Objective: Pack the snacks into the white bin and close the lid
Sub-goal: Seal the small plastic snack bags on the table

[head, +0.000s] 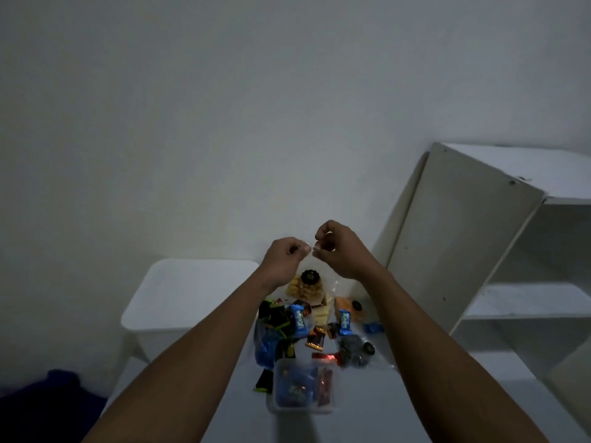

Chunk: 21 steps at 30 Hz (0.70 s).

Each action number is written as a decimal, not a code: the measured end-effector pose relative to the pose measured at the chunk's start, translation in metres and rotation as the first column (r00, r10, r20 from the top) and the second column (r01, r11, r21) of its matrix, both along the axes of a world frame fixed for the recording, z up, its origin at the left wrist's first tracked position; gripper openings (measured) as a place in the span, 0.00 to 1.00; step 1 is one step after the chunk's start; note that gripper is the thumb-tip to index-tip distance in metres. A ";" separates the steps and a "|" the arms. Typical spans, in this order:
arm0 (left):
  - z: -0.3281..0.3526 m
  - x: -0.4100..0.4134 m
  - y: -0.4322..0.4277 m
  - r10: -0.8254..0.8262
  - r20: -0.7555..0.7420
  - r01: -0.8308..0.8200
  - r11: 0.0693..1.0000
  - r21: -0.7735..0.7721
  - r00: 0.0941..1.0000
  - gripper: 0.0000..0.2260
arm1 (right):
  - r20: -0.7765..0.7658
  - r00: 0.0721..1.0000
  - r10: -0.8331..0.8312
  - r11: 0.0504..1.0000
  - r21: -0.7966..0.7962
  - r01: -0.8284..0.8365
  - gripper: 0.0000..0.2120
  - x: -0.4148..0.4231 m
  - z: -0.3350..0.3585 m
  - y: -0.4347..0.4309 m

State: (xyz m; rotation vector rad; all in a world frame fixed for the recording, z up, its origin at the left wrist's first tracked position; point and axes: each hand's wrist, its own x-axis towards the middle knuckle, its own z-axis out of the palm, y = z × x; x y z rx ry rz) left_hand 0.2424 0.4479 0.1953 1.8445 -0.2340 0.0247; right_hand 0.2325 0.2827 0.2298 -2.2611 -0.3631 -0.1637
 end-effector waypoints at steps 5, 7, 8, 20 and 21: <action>0.018 -0.010 0.008 0.005 0.087 0.004 0.994 -0.106 0.996 0.06 | 0.060 0.998 -0.028 0.999 0.043 0.026 0.09 -0.005 0.019 0.005; 0.020 -0.012 0.009 0.007 0.096 0.005 0.993 -0.122 0.995 0.06 | 0.082 0.996 -0.033 0.999 0.039 0.030 0.09 -0.008 0.026 0.008; 0.021 -0.013 0.008 0.025 0.100 -0.012 0.991 -0.133 0.995 0.06 | 0.083 0.996 -0.040 0.999 0.038 0.036 0.09 -0.008 0.029 0.009; 0.039 -0.019 0.011 -0.011 -0.030 0.000 0.940 -0.342 0.999 0.06 | -0.042 0.997 -0.068 0.937 0.340 0.078 0.07 -0.024 0.035 0.011; 0.040 -0.019 0.010 -0.012 -0.028 0.001 0.934 -0.358 1.000 0.06 | -0.046 0.996 -0.071 0.923 0.376 0.084 0.06 -0.025 0.035 0.012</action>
